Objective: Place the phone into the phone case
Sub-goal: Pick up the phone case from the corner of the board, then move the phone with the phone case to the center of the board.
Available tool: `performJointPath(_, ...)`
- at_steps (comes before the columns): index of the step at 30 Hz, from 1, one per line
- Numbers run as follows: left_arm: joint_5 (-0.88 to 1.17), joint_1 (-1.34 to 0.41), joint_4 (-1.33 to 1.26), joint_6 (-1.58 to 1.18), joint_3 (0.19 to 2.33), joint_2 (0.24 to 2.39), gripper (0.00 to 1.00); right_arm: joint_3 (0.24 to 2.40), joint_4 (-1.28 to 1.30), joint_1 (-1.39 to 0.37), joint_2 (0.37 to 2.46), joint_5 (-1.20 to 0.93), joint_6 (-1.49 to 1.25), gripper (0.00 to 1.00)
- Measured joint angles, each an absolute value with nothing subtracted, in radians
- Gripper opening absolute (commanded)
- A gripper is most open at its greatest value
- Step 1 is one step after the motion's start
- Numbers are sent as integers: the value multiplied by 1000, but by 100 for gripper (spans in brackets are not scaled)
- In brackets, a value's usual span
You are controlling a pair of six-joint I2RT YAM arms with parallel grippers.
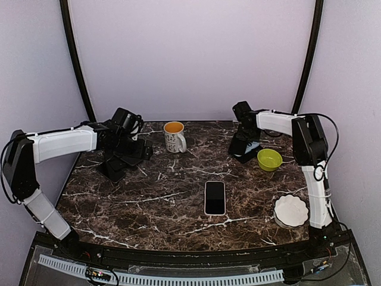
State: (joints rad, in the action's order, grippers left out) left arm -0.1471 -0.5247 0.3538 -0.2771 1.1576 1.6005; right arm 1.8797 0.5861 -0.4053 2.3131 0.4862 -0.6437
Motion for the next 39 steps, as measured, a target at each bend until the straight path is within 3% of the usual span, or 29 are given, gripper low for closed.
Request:
performJointPath(7, -146, -516, 350, -265, 1132, 1520, 99, 1866, 650, -513, 2193, 609, -635, 0)
performJointPath(14, -123, -509, 338, -273, 1073, 1443, 98, 1668, 654, -842, 1904, 696, -765, 0)
performJointPath(21, -95, -508, 331, -289, 1057, 1412, 98, 1628, 660, -1082, 1971, 686, -907, 0)
performJointPath(39, -60, -508, 323, -303, 1052, 1391, 98, 1488, 566, -1114, 2130, 540, -952, 0)
